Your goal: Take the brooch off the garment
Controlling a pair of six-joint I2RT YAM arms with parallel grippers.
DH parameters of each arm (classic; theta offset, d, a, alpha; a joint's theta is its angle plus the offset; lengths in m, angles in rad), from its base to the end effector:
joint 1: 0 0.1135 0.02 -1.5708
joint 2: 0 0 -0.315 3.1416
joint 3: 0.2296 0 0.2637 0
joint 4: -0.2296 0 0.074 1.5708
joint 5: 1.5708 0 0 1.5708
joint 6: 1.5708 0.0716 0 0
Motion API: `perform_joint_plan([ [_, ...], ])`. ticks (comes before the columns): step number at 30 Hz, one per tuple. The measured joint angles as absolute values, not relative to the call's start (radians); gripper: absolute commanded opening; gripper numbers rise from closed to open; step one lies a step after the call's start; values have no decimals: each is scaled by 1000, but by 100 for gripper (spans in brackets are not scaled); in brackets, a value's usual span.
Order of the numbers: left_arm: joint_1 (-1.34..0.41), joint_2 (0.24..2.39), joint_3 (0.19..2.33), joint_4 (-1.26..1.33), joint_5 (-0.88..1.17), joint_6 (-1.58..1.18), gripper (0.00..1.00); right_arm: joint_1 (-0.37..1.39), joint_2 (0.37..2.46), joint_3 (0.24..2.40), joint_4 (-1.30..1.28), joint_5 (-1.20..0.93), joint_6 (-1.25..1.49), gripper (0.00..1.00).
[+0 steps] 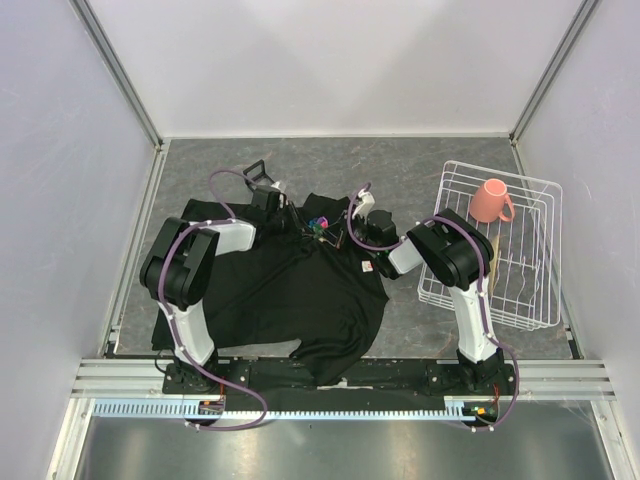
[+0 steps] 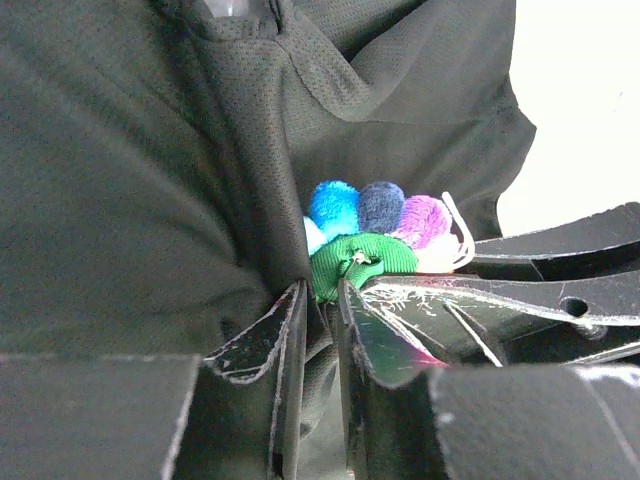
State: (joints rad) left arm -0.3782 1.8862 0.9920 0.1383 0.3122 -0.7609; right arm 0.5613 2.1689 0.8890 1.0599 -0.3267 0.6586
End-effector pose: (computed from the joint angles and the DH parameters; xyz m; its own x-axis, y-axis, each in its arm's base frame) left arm 0.3903 -0.1787 0.1528 -0.8472 -0.3695 -0.3817 -0.0347 0.7554 -0.6544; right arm 0.3830 0.2680 0.1141 -0.6169 0.2968 -0.7289 -0.4953 0.5734 0.6526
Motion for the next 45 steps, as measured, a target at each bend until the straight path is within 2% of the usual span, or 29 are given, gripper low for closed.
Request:
perform_joint_plan([
  [2,-377,1870,964,152,311,-760,25,566,2168,888,1057,-336,659,26],
  [7,-377,1851,922,189,305,-759,21,566,2162,879,1055,-347,666,40],
  [11,-378,1843,901,197,294,-758,18,566,2161,879,1053,-362,667,46],
  [16,-379,1843,890,220,294,-758,17,566,2161,894,1035,-366,664,46],
  [20,-380,1843,888,228,294,-758,17,566,2161,913,1007,-366,654,42],
  [23,-382,1843,884,234,293,-758,17,566,2161,925,989,-365,648,27],
  [24,-382,1843,883,236,293,-758,17,566,2161,928,984,-365,645,13],
  [27,-382,1841,879,241,292,-758,17,566,2161,931,975,-364,637,0],
  [36,-383,1772,858,236,279,-758,21,566,2161,931,975,-366,636,0],
  [45,-383,1781,923,176,236,-758,18,566,2161,931,982,-366,640,0],
])
